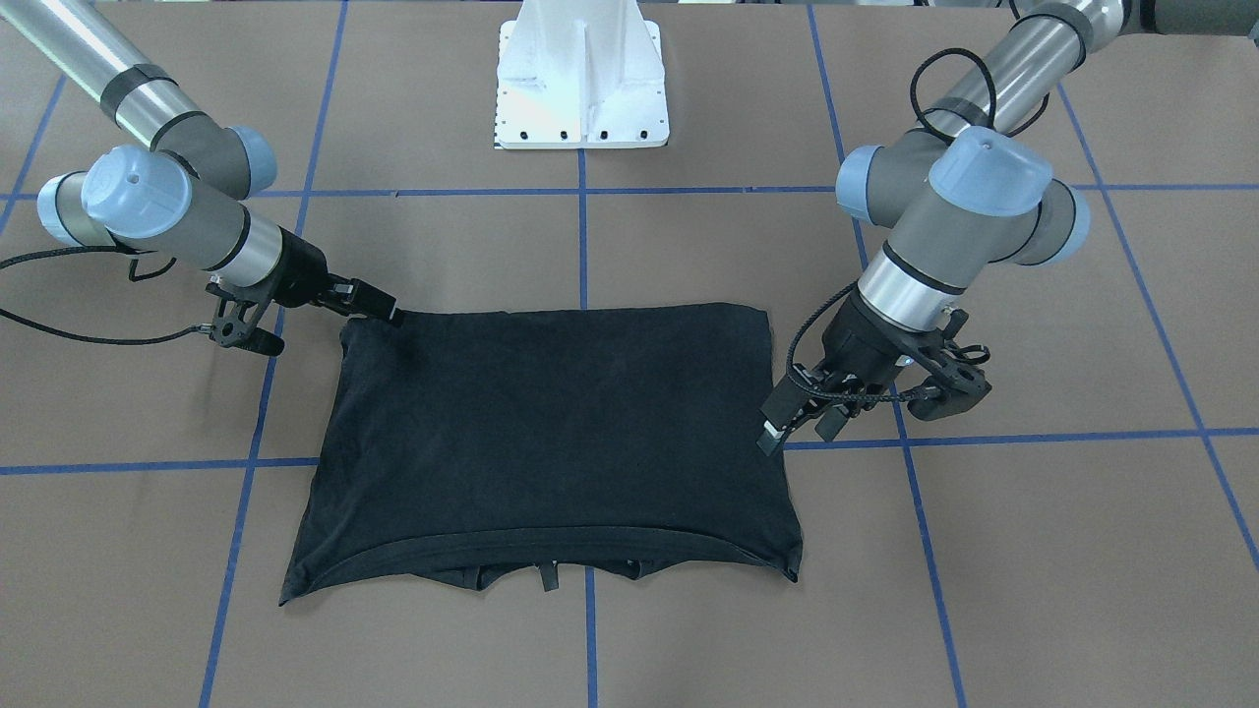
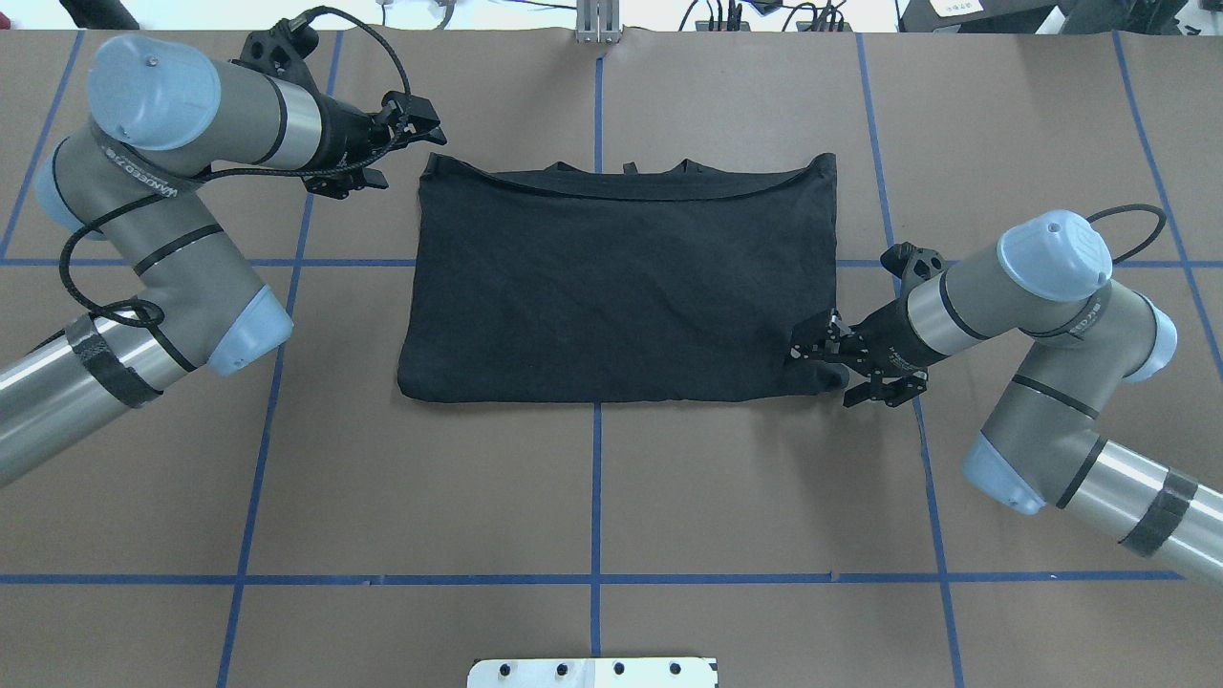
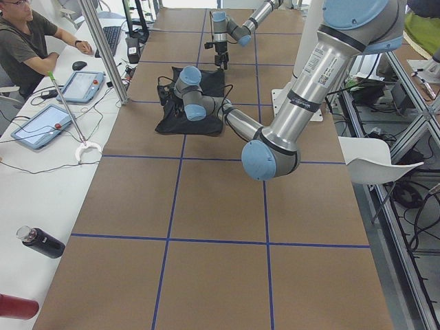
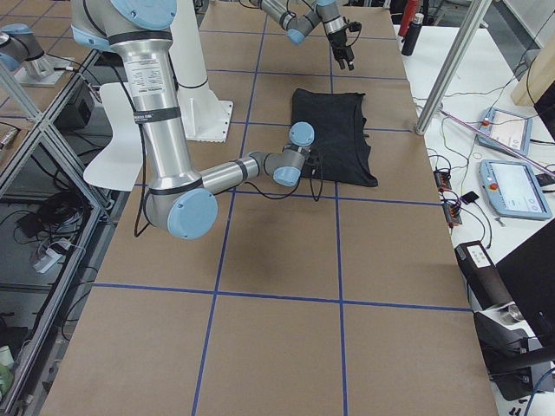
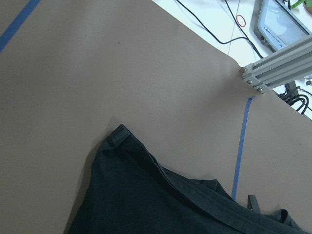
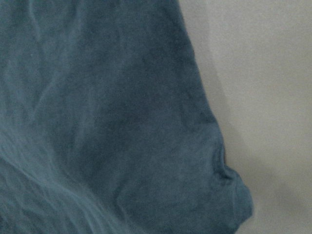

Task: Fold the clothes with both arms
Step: 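Move the right gripper to the folded shirt's nearer corner and grasp it, then pull the corner toward the robot with right gripper while left approaches far corner, then grasp the shirt's far corner with the left gripper, then drag the far corner with left gripper while right gripper releases and withdraws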

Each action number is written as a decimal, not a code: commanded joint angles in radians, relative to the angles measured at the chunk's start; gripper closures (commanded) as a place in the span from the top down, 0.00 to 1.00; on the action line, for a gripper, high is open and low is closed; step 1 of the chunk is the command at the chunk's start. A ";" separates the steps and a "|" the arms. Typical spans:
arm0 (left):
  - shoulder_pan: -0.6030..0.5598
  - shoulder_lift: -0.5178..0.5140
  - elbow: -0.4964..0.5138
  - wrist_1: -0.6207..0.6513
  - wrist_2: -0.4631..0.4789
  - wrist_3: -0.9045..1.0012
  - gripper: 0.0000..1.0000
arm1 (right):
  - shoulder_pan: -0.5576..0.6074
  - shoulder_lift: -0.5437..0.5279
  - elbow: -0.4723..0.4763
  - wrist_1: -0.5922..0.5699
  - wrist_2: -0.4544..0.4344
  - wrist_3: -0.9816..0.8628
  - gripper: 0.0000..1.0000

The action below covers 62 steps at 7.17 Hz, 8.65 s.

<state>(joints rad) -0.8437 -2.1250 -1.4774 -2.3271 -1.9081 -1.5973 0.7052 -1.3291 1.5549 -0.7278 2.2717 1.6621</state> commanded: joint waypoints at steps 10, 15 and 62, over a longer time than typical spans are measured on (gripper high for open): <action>0.005 0.005 0.002 -0.002 0.008 0.003 1.00 | 0.002 0.004 -0.013 -0.005 -0.014 0.001 0.00; 0.005 0.005 -0.003 0.000 0.008 0.003 1.00 | -0.027 -0.054 0.190 0.008 0.165 -0.001 0.00; 0.091 -0.192 0.427 -0.137 0.248 0.046 0.00 | 0.000 -0.021 0.275 0.028 0.029 0.113 1.00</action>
<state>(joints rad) -0.7510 -2.2649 -1.1647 -2.3713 -1.6972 -1.5544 0.7033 -1.3494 1.8288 -0.6995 2.3015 1.7748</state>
